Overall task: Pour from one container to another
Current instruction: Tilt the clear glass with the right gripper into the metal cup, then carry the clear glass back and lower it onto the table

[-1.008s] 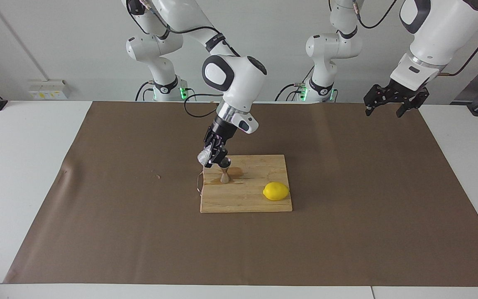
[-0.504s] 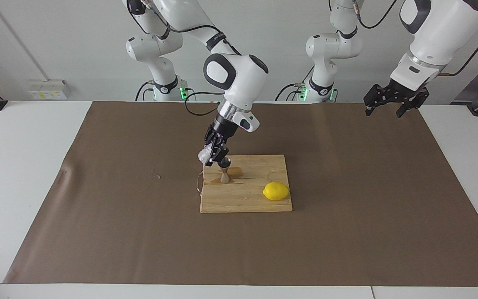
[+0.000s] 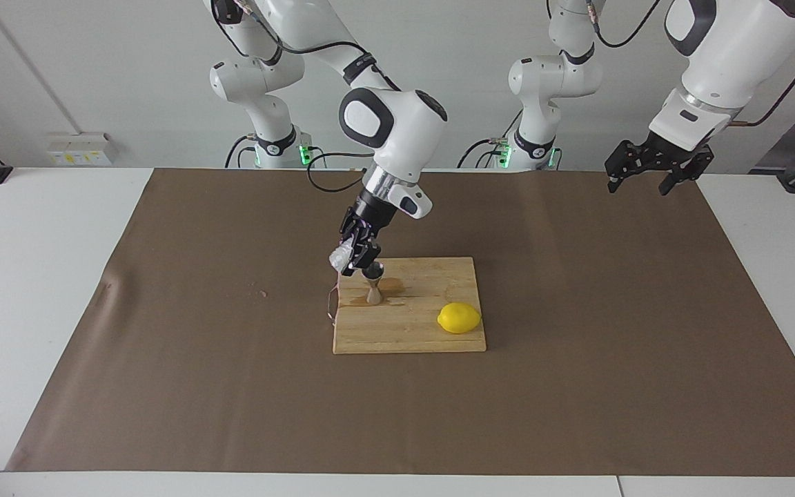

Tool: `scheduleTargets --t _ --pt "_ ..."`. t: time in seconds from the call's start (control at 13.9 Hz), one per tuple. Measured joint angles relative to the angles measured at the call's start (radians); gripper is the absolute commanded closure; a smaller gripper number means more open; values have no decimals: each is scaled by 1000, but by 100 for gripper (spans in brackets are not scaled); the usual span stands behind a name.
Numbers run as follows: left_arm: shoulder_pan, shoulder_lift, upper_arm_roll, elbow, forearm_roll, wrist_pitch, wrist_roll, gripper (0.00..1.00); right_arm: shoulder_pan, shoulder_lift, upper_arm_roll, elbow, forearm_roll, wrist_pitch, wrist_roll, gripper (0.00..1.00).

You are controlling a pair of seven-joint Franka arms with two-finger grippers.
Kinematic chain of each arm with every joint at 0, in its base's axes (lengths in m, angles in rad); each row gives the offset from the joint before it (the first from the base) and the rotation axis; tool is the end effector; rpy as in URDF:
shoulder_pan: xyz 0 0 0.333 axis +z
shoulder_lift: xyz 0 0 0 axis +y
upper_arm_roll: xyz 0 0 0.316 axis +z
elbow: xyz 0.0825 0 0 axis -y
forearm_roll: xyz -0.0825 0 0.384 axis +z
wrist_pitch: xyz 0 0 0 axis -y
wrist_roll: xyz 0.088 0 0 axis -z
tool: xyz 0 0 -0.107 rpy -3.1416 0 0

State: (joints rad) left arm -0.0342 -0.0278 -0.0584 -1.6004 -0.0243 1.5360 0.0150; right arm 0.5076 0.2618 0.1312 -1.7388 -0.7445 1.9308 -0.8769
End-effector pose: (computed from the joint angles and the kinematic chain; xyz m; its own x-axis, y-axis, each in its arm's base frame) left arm 0.5393 -0.0532 0.6228 0.9935 -0.1081 -0.0363 -0.1073 -0.9940 0.0232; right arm 0.5394 0.3344 0.4353 -0.1168 0.8291 -0.5468 0.9141 0.3050 0.2673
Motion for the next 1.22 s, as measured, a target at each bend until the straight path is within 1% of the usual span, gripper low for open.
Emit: scheduleTargets --t 0.22,0.58,0.86,1.22 --pt "0 0 0 0 0 0 0 0 0 0 0 2 0 0 0 100" --pt "0 0 0 0 0 0 0 0 -4 0 0 7 61 0 0 100" --pt "0 0 0 0 0 0 0 0 -15 0 -2 21 144 0 0 100" --pt "0 0 0 0 0 0 0 0 -67 -6 -2 30 230 0 -23 100"
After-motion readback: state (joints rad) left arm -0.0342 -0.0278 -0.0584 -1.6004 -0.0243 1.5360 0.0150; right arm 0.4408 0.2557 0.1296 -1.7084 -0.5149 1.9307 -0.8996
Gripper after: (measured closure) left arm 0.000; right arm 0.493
